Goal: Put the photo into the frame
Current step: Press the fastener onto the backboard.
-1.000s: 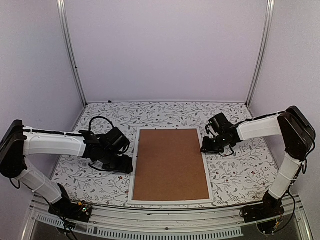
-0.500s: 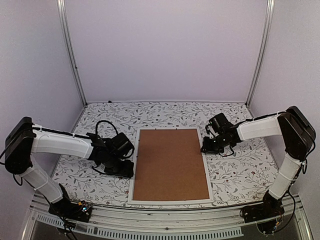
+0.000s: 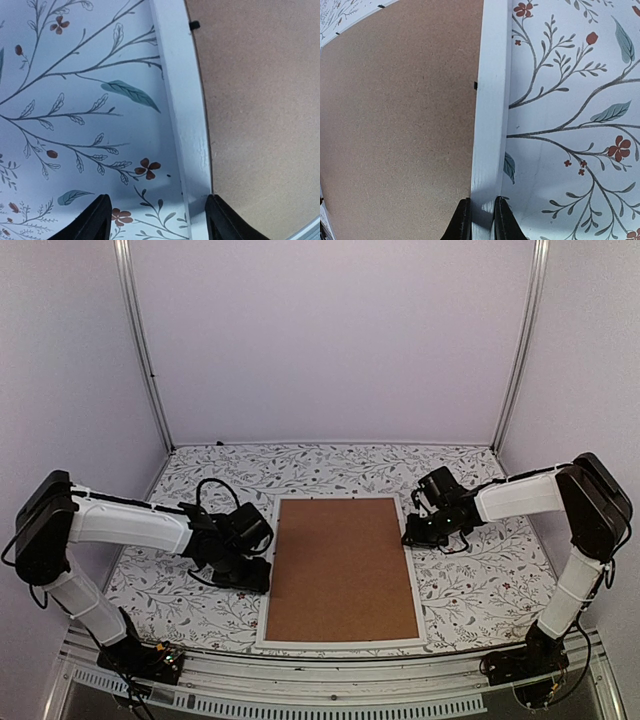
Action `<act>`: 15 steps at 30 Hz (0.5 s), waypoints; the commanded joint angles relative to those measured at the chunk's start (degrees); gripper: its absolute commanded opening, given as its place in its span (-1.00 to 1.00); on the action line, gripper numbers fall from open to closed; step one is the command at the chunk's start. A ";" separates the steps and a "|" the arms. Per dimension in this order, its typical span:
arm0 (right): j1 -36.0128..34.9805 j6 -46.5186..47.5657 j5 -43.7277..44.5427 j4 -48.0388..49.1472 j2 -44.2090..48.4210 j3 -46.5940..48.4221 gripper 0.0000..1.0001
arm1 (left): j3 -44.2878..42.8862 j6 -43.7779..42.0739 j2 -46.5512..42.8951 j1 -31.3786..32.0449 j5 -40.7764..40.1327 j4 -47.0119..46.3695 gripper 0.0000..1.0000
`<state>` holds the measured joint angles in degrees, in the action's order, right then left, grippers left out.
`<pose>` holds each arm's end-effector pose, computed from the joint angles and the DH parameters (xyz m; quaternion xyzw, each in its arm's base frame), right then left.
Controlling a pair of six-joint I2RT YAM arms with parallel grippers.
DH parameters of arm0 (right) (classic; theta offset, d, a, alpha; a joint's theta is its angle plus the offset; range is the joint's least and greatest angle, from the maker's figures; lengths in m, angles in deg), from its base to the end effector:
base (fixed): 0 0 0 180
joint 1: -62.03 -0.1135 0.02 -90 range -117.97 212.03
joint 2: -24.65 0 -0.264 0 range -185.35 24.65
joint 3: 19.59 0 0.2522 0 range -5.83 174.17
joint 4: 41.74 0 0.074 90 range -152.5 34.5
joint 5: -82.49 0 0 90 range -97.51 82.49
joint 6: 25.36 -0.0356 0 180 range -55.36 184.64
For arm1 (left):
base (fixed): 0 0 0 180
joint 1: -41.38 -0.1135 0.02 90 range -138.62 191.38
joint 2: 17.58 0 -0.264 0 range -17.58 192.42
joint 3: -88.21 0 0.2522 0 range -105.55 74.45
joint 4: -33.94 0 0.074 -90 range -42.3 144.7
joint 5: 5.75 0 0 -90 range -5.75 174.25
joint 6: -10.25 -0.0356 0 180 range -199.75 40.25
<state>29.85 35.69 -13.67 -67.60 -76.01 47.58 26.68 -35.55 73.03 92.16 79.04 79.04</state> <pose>0.2814 0.1816 0.1397 -0.0413 0.9623 0.1788 0.2009 0.1752 -0.2095 0.1496 0.0505 0.9882 -0.0709 0.1261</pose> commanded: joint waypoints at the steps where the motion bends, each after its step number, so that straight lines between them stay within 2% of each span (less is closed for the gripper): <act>1: -0.91 -0.14 -2.20 -2.23 0.80 -1.64 -0.78 | -0.06 0.27 3.44 1.34 -1.24 -1.45 0.33; 15: -0.86 -0.13 -2.46 -2.05 0.27 -1.63 -0.78 | -5.24 1.94 11.37 6.95 -5.87 3.35 0.33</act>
<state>29.85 35.52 -13.62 -67.44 -75.88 47.34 20.89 -34.43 79.37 96.80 74.54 79.91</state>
